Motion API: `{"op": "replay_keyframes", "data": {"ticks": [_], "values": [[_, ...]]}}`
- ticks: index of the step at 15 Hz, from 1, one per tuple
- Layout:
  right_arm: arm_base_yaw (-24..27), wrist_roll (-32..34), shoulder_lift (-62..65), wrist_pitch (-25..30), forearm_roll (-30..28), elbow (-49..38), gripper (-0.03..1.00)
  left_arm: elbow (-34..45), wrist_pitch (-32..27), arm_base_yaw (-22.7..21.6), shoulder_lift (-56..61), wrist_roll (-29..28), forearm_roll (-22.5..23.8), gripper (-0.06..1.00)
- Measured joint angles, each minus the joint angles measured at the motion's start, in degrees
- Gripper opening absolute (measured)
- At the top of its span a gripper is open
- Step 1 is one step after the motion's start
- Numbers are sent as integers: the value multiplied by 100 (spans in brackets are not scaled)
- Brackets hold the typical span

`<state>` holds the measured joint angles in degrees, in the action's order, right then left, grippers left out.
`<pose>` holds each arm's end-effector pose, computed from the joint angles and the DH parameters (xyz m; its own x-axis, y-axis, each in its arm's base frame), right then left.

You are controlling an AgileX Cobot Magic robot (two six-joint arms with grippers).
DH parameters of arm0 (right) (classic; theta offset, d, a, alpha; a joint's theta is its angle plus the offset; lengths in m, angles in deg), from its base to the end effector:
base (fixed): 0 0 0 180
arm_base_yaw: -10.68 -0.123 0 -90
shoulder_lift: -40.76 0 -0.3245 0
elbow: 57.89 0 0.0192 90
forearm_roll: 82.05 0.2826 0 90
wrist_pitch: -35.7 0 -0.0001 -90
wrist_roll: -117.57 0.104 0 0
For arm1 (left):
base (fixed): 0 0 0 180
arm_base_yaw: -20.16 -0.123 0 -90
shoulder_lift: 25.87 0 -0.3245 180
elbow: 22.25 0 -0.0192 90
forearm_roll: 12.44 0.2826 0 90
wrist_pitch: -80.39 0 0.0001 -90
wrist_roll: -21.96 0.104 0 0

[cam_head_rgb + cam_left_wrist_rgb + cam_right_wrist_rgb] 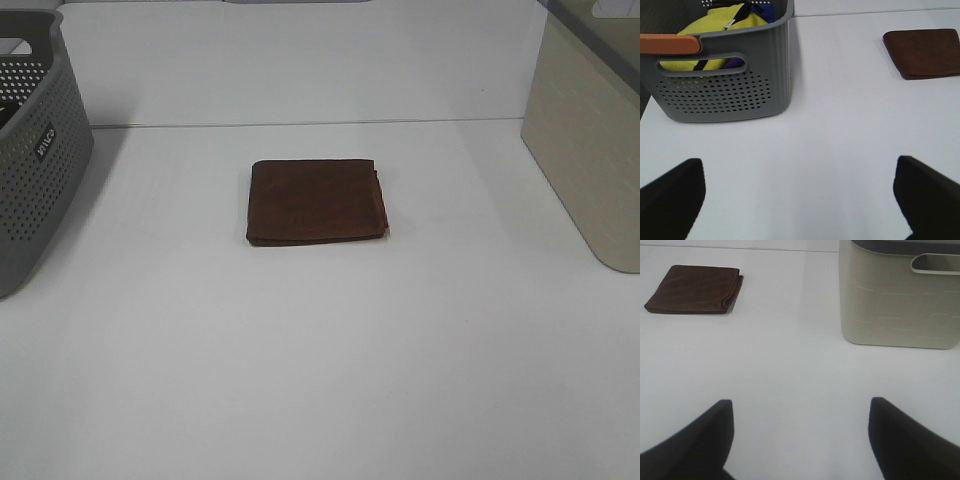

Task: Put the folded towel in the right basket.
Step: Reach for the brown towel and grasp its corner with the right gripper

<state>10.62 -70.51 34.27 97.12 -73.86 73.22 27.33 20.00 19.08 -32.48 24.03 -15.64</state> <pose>-0.0085 0.0130 0.2898 -0.4377 -0.0721 -0.8962 -0.1449 0.9894 -0.0088 -0.0052 -0.0051 0.2870 -0.4465 0.0001 -0.8948 0.0284 0.9995 -0.0141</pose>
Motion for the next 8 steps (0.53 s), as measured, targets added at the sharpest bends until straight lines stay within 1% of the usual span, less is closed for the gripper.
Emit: {"op": "replay_keyframes", "data": {"ticks": [8], "values": [[0, 0, 0, 0, 0, 0, 71, 0, 0, 0, 0, 0, 0, 97]]}}
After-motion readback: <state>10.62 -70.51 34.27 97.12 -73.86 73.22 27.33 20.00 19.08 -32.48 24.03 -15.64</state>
